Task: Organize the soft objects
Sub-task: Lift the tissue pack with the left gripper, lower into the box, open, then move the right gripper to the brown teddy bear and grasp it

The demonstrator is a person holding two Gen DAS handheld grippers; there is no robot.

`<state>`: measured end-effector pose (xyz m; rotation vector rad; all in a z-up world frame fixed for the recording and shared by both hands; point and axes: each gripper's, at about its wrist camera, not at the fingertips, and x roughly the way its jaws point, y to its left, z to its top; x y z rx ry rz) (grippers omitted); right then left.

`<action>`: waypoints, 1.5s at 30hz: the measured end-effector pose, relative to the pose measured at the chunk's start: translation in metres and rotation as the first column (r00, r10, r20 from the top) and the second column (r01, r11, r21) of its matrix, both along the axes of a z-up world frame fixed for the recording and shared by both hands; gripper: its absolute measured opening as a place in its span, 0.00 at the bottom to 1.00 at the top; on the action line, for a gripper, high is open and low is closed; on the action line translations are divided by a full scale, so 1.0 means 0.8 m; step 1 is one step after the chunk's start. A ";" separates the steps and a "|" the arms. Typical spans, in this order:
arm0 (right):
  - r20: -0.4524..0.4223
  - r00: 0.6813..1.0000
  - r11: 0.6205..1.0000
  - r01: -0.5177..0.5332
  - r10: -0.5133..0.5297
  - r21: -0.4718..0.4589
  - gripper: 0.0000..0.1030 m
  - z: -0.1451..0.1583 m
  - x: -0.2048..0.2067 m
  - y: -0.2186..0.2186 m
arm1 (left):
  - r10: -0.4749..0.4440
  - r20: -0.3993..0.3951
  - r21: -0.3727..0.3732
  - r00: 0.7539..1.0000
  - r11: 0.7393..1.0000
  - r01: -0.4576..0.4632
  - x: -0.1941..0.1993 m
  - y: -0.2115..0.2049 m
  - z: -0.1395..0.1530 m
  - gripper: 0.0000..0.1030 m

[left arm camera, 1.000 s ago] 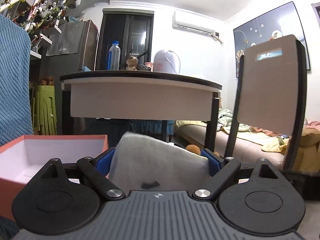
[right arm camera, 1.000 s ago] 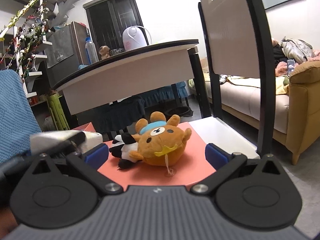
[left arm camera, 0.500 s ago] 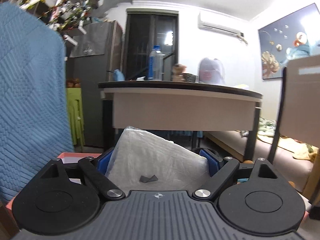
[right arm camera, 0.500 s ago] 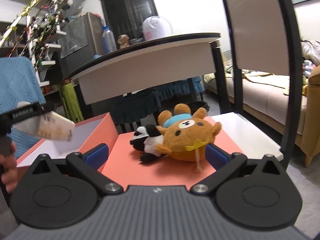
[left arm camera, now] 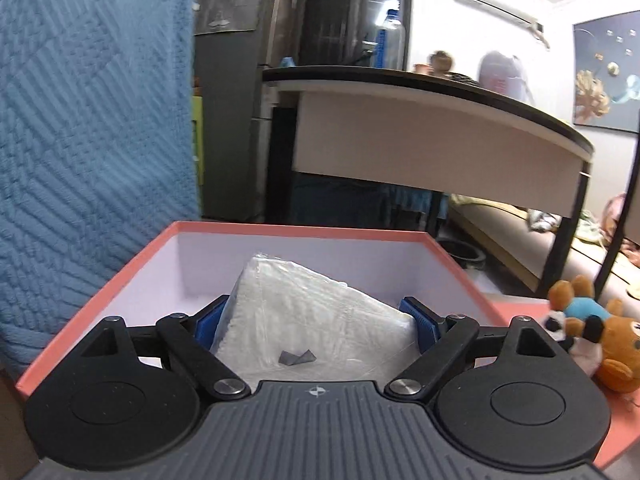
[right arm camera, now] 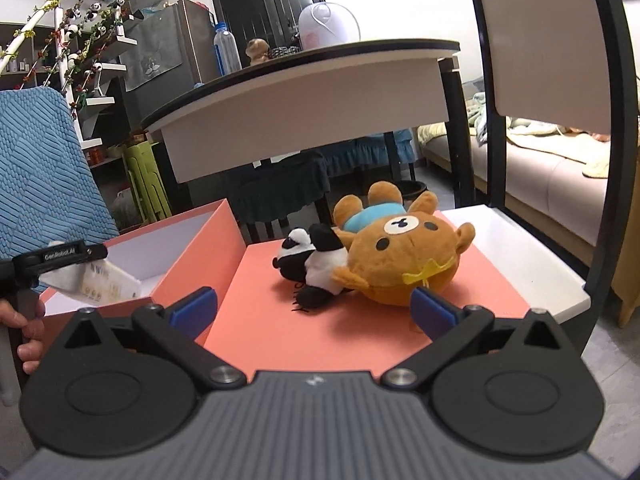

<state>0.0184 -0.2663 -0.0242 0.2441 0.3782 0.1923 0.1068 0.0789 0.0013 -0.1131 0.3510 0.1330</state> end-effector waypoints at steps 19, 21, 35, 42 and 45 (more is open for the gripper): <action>0.016 0.999 0.999 -0.047 0.047 0.010 1.00 0.003 -0.015 -0.003 | 0.121 -0.131 -0.042 0.984 0.991 -0.127 0.024 0.068 -0.028 0.91; 0.016 0.999 0.999 -0.052 0.052 -0.003 1.00 0.004 -0.016 -0.003 | 0.129 -0.139 -0.047 0.982 0.989 -0.137 0.022 0.069 -0.027 0.92; 0.031 0.999 0.999 -0.041 0.041 -0.021 1.00 0.004 -0.032 -0.012 | 0.046 0.008 -0.058 0.999 0.997 -0.046 -0.053 0.011 0.021 1.00; 0.037 0.999 1.000 -0.017 0.017 -0.009 1.00 0.005 -0.030 -0.014 | -0.004 0.069 -0.024 0.998 1.000 0.006 -0.083 -0.014 0.031 1.00; 0.051 0.999 1.000 0.006 -0.005 -0.010 1.00 0.007 -0.029 -0.014 | -0.017 0.083 -0.023 0.996 1.000 0.019 -0.083 -0.019 0.030 1.00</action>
